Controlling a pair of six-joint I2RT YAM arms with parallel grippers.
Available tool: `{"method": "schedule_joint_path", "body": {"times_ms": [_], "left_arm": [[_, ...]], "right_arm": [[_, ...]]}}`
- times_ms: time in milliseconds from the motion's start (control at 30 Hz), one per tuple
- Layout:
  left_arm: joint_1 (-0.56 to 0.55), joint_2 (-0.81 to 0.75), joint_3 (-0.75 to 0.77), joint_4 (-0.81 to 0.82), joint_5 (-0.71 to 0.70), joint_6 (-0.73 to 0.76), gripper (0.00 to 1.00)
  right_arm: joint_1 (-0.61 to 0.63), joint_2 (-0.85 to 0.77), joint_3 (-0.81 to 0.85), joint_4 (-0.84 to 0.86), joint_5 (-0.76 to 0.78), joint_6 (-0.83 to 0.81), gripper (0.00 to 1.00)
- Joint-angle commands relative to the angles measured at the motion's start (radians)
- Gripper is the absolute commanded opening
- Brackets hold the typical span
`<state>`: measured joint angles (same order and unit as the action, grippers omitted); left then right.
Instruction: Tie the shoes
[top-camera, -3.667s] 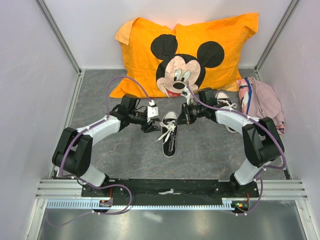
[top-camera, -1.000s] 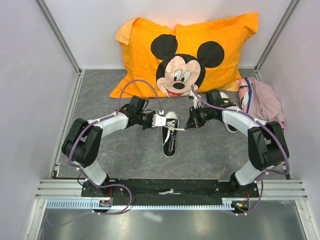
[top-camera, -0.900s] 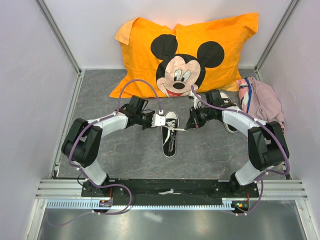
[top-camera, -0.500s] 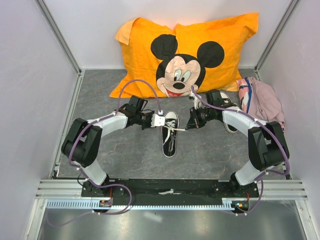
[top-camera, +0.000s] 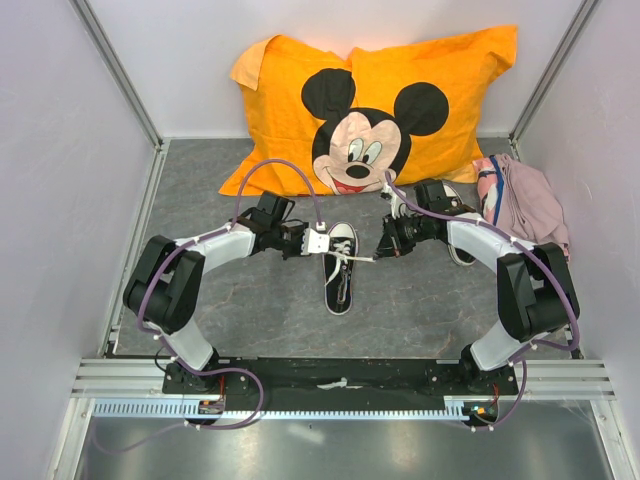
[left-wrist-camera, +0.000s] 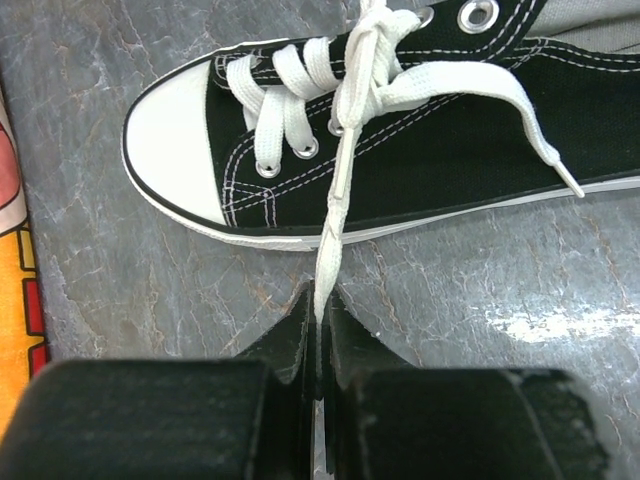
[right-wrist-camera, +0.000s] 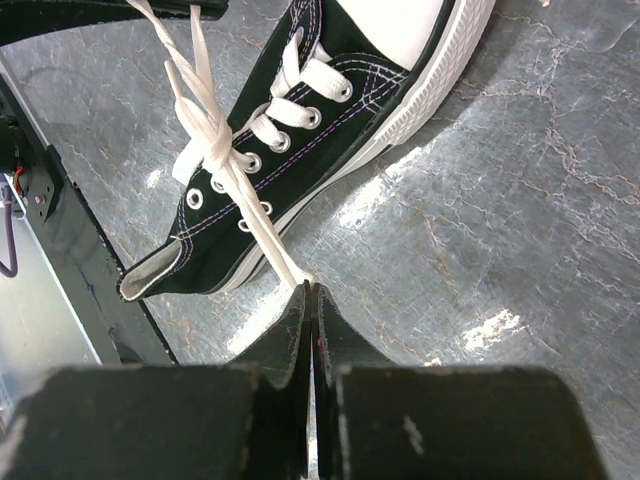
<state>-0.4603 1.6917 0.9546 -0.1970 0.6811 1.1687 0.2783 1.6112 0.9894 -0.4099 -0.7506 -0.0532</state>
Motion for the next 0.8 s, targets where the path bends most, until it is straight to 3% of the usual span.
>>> {"method": "schedule_joint_path", "body": {"times_ms": [0, 33, 133, 167, 267, 500, 767], "left_arm": [[0.014, 0.005, 0.006, -0.016, -0.012, 0.049, 0.02], [0.014, 0.000, 0.007, -0.016, -0.008, 0.046, 0.02], [0.014, -0.033, 0.006, -0.018, 0.021, 0.026, 0.18], [0.014, -0.044, 0.004, -0.018, 0.029, 0.017, 0.29], [0.014, -0.111, -0.014, -0.030, 0.049, -0.001, 0.39], [0.005, -0.228, -0.039, -0.058, 0.106, -0.012, 0.45], [-0.070, -0.162, 0.044, -0.076, 0.101, 0.017, 0.43]], "right_arm": [[-0.010, -0.028, -0.005, -0.007, -0.007, -0.022, 0.00], [-0.008, -0.025, -0.003, -0.003, -0.013, -0.020, 0.00], [-0.001, -0.019, 0.011, 0.003, -0.050, -0.007, 0.00], [0.007, -0.019, 0.015, 0.003, -0.055, -0.001, 0.00], [0.021, -0.025, 0.026, 0.011, -0.062, 0.003, 0.00], [0.042, -0.042, 0.020, -0.003, -0.073, -0.004, 0.02], [0.073, -0.043, 0.017, -0.009, -0.064, -0.013, 0.05]]}}
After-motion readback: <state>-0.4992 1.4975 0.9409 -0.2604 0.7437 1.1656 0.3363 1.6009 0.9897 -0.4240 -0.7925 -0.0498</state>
